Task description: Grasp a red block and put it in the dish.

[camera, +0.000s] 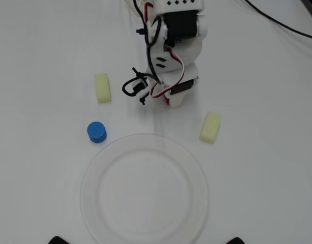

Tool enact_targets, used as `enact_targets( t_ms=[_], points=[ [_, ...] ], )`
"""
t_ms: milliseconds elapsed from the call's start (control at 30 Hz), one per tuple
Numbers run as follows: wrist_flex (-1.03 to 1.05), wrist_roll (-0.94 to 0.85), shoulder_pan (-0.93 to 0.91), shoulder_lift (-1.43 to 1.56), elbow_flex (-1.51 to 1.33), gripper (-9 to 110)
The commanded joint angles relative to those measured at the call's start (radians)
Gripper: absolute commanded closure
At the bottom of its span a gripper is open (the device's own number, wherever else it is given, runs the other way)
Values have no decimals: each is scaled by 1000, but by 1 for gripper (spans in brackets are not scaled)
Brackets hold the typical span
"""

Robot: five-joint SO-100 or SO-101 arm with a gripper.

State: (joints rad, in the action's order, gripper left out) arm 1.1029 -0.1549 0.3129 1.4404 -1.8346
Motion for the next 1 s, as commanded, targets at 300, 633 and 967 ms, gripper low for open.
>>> enact_targets(
  t_ms=[300, 633, 967],
  points=[
    [-5, -32, -15, 115, 69, 101],
    [-391, -209, -81, 453, -144, 101],
    [-627, -252, -161, 307, -37, 101]
  ],
)
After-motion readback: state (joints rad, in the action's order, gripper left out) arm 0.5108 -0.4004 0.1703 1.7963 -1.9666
